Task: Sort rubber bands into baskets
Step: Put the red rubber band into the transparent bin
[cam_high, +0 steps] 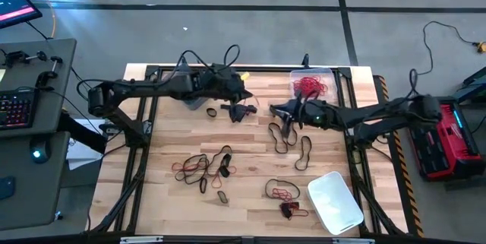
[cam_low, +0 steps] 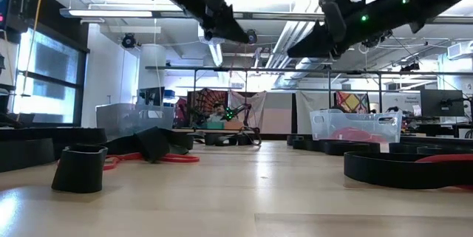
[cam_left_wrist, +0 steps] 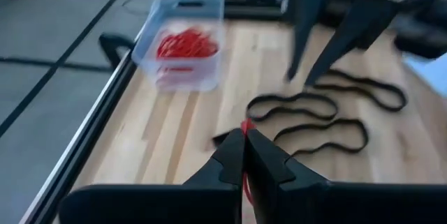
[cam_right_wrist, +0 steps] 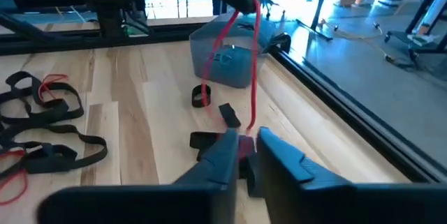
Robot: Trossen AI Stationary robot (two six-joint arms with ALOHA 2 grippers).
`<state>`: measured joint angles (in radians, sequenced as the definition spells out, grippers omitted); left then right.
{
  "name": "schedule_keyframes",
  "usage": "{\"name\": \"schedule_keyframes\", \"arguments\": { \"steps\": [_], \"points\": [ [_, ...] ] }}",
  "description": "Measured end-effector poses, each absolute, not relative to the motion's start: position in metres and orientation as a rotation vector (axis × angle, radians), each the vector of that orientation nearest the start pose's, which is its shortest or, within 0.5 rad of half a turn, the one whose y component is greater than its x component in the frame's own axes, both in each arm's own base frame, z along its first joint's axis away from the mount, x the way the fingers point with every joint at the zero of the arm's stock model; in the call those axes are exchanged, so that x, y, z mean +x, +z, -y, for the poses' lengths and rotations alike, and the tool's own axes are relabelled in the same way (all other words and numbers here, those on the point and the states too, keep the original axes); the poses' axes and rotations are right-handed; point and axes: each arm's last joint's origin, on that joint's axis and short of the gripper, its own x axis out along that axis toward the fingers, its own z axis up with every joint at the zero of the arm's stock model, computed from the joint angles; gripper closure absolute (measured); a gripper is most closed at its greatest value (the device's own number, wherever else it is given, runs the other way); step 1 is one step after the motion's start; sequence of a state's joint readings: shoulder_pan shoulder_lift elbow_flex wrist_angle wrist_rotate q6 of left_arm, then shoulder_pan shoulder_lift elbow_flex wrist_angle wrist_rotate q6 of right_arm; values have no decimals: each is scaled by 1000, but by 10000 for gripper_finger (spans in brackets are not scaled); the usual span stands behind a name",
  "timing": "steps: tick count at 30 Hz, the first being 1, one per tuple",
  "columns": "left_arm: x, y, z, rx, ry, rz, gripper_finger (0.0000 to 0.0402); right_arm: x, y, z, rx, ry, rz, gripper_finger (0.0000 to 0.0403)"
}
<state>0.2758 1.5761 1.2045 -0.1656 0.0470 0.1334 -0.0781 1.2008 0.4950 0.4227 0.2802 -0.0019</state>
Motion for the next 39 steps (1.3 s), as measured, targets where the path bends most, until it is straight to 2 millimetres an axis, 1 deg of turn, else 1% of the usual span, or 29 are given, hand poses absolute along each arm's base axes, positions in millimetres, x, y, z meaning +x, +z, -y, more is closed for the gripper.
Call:
{"name": "schedule_keyframes", "arguments": {
  "steps": [4,8,11,13,15,18,21,29,32,35,37,39],
  "points": [
    [347,289,-85,54,144,-495,401,253,206,24,-66,-337,-295,297],
    [351,290,-72,69,107,-475,401,270,217,25,-87,-334,-258,253],
    [352,290,-65,87,105,-478,401,280,222,25,-94,-309,-255,240],
    [352,290,-62,102,121,-482,401,285,228,24,-88,-272,-234,239],
    [353,290,-61,105,121,-482,401,288,229,24,-86,-252,-235,238],
    [353,290,-61,105,121,-482,401,289,229,24,-60,-247,-238,245],
    [353,290,-62,108,135,-484,401,290,230,23,-54,-235,-233,266],
    [352,290,-63,118,169,-489,401,291,231,18,-25,-128,-220,359],
    [352,290,-63,119,172,-490,401,291,231,18,21,-109,-218,386],
    [352,290,-63,119,175,-490,401,290,230,18,58,-113,-222,388],
    [352,290,-63,119,175,-490,401,290,230,17,77,-114,-224,375],
    [352,290,-63,119,175,-491,401,290,230,17,92,-115,-222,352]
  ]
}}
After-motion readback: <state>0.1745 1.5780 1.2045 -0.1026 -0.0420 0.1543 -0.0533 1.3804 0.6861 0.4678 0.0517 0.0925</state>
